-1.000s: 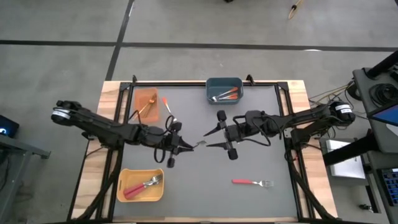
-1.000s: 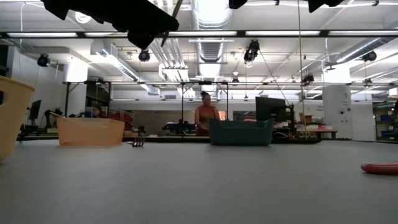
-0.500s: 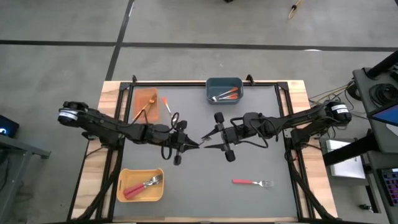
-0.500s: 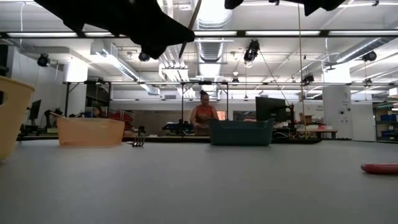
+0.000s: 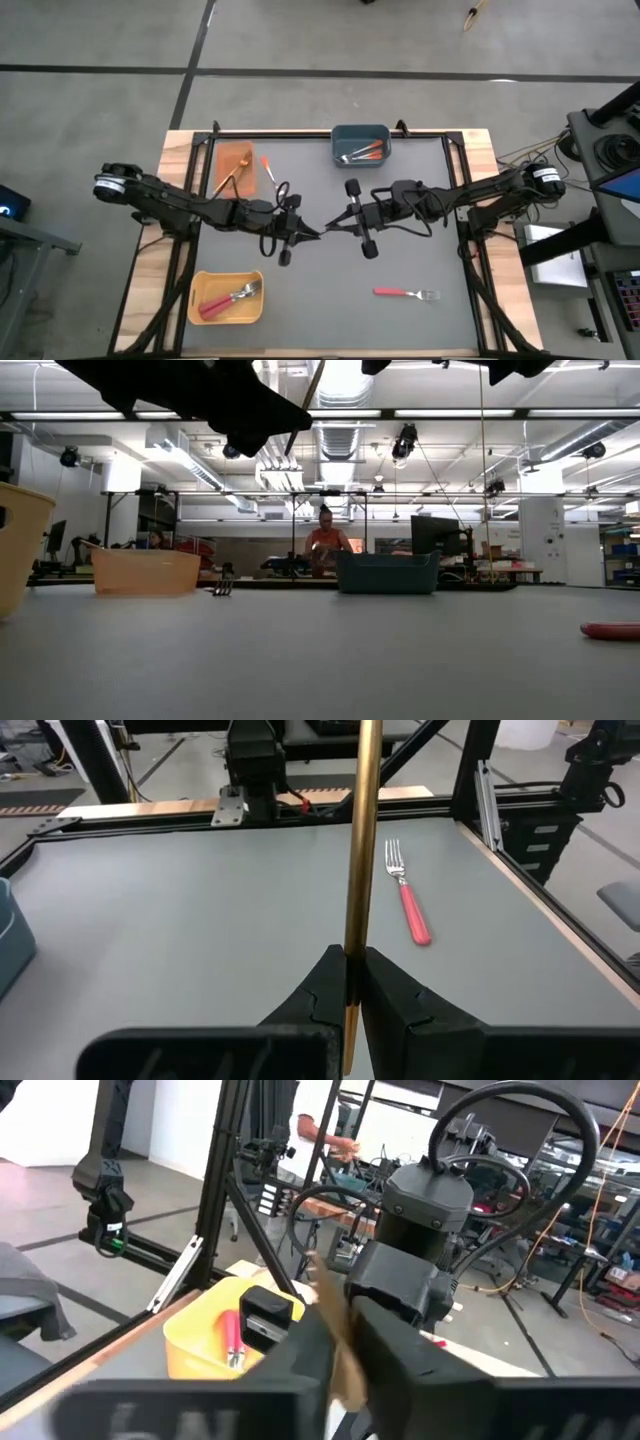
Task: Sort silverware by color (type)
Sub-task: Put the gold fork into the orange bin
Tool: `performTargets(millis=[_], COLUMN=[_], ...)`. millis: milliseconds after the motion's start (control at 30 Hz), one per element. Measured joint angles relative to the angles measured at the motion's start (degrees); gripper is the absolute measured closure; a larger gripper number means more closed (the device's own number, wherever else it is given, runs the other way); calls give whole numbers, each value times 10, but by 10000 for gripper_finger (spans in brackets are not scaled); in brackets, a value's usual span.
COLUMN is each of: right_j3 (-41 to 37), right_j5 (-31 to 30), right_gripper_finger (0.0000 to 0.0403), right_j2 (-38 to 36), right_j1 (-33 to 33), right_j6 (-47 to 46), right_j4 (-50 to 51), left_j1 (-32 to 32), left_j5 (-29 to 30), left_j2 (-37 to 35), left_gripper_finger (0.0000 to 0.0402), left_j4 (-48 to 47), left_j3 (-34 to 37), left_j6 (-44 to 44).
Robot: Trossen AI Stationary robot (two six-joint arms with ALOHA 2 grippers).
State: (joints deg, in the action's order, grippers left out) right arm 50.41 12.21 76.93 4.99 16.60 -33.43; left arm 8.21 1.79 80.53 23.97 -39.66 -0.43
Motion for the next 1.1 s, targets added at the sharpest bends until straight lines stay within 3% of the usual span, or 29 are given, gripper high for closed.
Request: performTargets(millis=[333, 700, 833, 1000, 1100], right_j3=[1, 1, 1, 1, 1], right_j5=[-49, -92, -163, -272, -286], right_gripper_finger=[393, 394, 394, 394, 394], right_j2=[-8, -30, -36, -42, -43], right_j1=[0, -1, -1, -6, -20], right_j6=[-2, -6, 0, 8, -14], right_j4=[18, 82, 108, 134, 128], left_j1=[-1, -1, -1, 0, -1], left_j5=[9, 71, 117, 228, 290], left_j2=[0, -4, -21, -41, -42], left_gripper_finger=[383, 362, 325, 261, 228], left_j4=[0, 0, -9, -14, -3], left_j3=[0, 0, 0, 0, 0], left_j6=[-5, -9, 2, 22, 29])
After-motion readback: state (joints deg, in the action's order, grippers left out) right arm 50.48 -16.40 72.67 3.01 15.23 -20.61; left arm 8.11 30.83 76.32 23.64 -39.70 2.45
